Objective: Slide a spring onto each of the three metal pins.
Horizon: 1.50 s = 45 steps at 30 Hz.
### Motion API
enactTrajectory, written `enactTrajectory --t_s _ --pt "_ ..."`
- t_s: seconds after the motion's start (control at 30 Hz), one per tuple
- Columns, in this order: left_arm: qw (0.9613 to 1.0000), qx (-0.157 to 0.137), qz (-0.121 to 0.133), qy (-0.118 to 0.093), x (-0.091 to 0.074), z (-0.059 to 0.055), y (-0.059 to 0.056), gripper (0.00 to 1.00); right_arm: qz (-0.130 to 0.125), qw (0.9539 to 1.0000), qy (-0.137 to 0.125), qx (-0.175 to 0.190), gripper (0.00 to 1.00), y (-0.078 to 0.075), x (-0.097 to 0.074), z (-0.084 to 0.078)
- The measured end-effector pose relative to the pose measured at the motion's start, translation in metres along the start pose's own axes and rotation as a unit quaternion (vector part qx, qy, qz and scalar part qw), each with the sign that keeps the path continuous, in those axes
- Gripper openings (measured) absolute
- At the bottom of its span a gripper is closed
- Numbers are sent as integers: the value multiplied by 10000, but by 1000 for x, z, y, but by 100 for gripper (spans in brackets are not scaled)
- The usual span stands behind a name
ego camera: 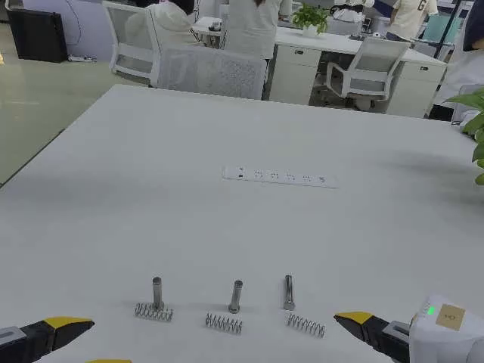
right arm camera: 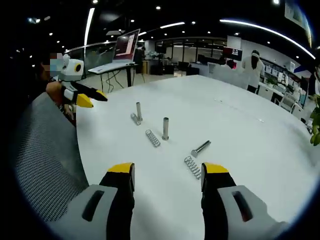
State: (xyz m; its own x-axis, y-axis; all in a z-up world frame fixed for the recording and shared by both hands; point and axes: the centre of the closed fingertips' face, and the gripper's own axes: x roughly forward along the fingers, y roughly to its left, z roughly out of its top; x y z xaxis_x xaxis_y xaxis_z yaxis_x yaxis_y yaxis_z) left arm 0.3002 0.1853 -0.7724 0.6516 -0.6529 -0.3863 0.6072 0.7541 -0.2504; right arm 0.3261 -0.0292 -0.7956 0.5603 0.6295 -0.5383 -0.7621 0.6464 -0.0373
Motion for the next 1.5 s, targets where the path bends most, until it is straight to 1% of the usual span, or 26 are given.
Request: enactTrajectory --t_s 0.3,0.63,0.9,1.5 --pt "10000 -19 10 -47 -1 2 0 41 14 10000 29 -19 51 1 0 -1" --pt "10000 20 -17 7 0 0 -1 40 -18 10000 -2 -6 51 -1 -1 0" --pt "10000 14 -10 10 0 0 -1 40 17 10000 11 -10 51 0 0 -1" --pt "9999 21 -39 95 2 -4 -2 40 82 10000 52 -3 50 2 2 -4"
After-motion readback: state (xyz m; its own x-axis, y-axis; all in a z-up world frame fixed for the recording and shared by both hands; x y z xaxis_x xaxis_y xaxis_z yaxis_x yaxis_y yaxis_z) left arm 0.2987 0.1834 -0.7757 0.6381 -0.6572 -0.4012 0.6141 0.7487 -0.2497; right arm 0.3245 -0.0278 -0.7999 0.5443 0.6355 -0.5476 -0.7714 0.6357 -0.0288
